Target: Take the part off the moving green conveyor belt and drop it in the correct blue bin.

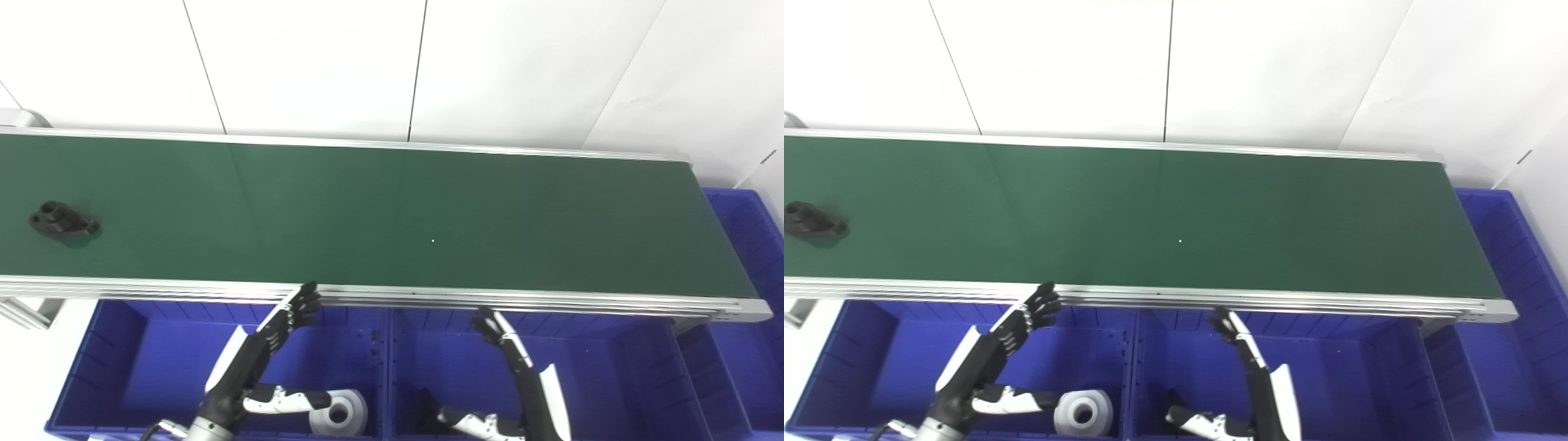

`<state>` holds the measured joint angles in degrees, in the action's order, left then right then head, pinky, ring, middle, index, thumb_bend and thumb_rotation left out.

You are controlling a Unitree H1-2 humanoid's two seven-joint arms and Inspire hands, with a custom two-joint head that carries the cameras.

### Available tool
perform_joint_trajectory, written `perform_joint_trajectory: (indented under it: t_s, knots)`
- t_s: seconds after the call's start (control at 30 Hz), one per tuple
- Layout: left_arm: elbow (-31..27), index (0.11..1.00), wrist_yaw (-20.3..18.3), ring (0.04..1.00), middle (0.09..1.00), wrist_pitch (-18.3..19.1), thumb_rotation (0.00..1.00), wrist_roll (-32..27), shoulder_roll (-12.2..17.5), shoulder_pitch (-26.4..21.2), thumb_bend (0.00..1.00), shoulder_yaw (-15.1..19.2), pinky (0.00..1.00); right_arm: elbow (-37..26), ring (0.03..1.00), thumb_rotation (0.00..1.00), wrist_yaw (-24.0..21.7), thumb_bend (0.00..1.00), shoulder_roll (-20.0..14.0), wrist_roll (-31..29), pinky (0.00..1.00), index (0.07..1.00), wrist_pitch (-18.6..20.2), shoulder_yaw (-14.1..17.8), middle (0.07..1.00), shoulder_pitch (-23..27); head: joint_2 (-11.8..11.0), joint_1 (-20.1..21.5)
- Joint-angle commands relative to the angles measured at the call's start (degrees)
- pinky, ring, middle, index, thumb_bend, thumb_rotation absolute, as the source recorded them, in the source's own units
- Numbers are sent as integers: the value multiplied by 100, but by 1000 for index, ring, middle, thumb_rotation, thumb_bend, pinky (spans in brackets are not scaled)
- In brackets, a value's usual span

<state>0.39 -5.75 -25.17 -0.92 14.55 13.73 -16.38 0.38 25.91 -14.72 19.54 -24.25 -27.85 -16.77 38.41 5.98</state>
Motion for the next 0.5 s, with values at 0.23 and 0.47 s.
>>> perform_joint_trajectory:
  t_s: [0.23, 0.47]
  knots:
    - [-292, 942, -126, 887, 934, -175, 383, 260, -238, 187, 823, 129, 846, -359, 836, 441, -551, 855, 15, -88, 807, 899, -265, 487, 845, -242, 115, -32]
    - [6, 947, -163, 884, 937, -175, 359, 224, -367, 188, 808, 205, 847, -340, 826, 434, -946, 854, -2, -212, 769, 905, -262, 739, 854, -244, 95, -34]
